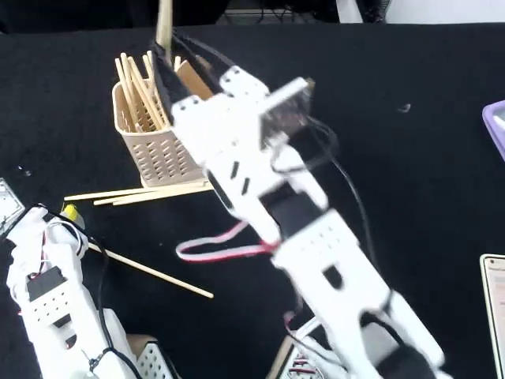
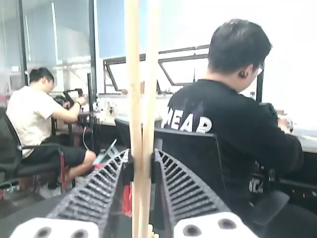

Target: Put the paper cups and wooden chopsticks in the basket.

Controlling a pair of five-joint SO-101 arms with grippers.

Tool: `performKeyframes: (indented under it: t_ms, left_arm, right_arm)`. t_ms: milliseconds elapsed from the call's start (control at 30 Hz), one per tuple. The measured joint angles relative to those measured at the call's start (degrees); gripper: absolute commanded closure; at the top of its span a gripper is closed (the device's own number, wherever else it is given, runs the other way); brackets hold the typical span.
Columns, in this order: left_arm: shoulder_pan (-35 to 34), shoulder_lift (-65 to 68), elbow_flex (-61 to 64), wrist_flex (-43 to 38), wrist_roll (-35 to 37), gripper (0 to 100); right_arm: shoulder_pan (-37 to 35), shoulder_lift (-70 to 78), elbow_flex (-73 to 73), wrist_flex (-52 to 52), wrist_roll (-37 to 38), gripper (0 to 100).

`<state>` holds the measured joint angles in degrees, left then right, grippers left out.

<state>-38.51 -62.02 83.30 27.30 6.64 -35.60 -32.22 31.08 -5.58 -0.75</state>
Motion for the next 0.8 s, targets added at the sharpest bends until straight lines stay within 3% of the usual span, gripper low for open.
performKeyframes:
  t_ms: [167, 367, 633, 800]
  left_arm:
    - [0.0, 0.0, 0.0, 0.0, 0.0, 78]
    - [0.0, 0.0, 0.0, 0.0, 0.0, 78]
    - [0.0, 0.0, 0.0, 0.0, 0.0, 78]
    - [0.0, 0.0, 0.0, 0.0, 0.0, 78]
  right_arm:
    - [0.0, 13.6, -8.7, -0.4, 0.0, 97.2]
    - [0.0, 22.0, -15.6, 10.4, -1.2, 79.3]
    - [0.0, 17.6, -17.8, 22.6, -2.6, 83.9]
    - [0.0, 4.7, -16.1, 38.6, -2.6, 87.7]
